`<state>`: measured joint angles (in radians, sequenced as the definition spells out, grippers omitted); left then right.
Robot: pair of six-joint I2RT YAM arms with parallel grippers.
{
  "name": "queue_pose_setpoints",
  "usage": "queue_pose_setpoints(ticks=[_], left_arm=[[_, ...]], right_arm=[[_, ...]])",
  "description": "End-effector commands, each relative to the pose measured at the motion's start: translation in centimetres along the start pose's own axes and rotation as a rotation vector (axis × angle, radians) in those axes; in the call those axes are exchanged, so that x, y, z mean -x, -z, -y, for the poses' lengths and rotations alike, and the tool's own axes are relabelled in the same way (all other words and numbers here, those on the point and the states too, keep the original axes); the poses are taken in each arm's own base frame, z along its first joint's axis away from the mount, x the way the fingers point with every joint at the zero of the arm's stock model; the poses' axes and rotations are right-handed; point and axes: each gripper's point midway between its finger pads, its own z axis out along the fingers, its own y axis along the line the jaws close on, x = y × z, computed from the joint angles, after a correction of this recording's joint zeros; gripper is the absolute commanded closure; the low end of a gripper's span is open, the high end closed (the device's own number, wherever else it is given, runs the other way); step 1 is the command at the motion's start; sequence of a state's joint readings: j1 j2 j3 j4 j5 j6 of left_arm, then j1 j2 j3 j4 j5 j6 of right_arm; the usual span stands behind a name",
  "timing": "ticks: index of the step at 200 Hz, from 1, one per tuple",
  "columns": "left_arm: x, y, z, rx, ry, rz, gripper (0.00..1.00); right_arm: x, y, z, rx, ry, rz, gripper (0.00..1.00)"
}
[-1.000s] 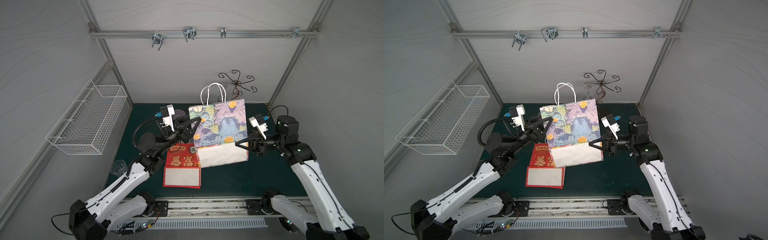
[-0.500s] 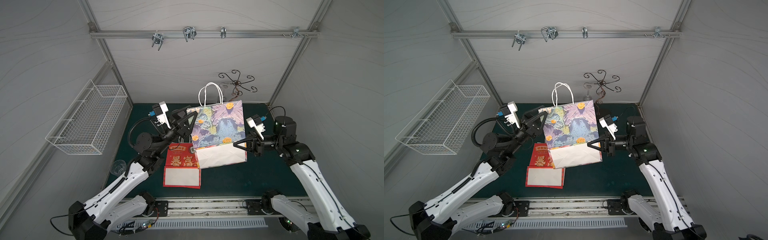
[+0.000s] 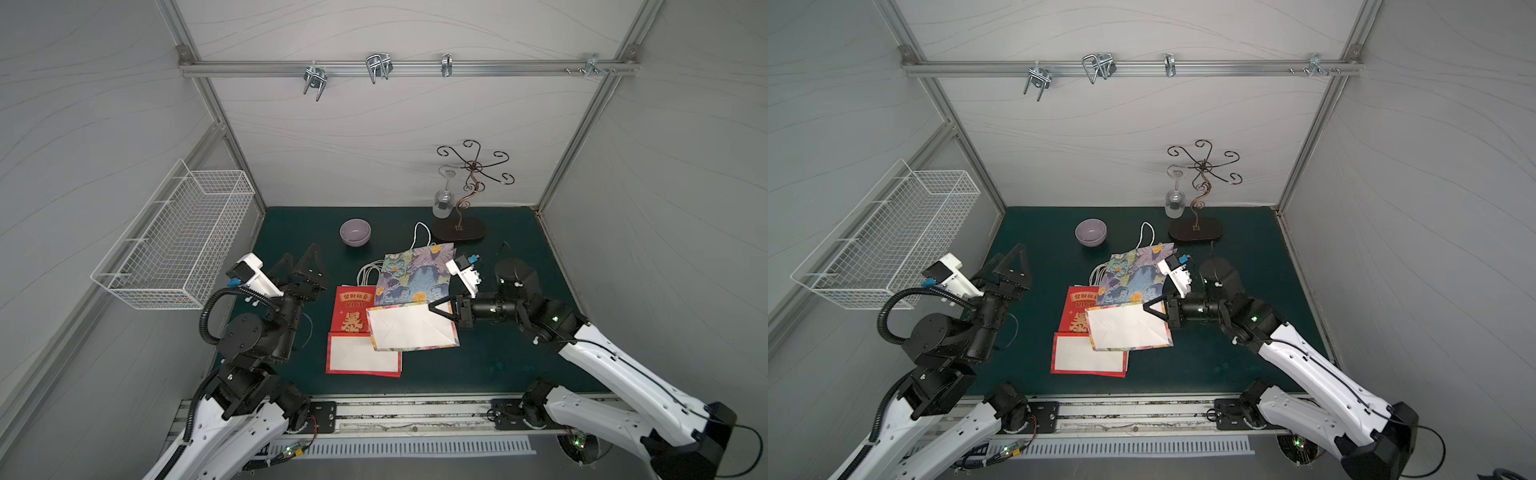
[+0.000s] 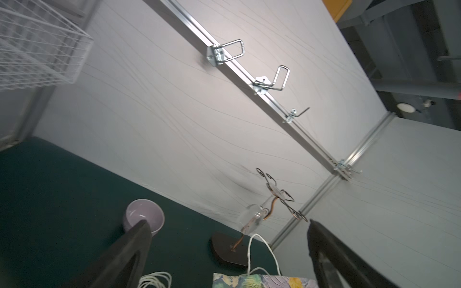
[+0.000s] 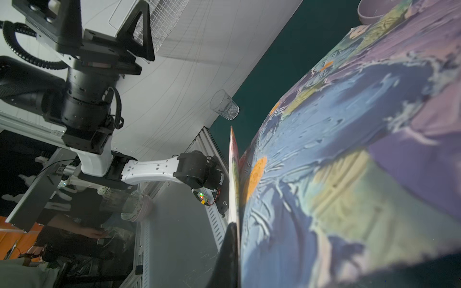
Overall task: Put away the paper bag
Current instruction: Press the paper bag, then place the paper bag at the center of the board.
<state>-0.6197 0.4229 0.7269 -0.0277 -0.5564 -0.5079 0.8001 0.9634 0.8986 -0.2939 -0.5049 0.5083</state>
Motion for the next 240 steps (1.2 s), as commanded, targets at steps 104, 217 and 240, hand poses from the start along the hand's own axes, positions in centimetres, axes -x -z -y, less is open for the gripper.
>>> queue_pose_setpoints(ticks=[104, 217, 240], left_arm=[[-0.2, 4.3, -7.8, 0.325, -0.112, -0.057, 0.02], [-6.8, 1.9, -9.8, 0.453, -0.187, -0.247, 0.02], [-7.7, 1.2, -10.3, 0.481, -0.215, -0.260, 0.02]], right_arm=[[-1.9, -13.7, 0.3, 0.043, -0.260, -0.033, 1.00], [-10.9, -16.7, 13.0, -0.391, -0.383, -0.144, 0.53], [-10.5, -14.4, 14.5, -0.518, -0.357, -0.113, 0.42]])
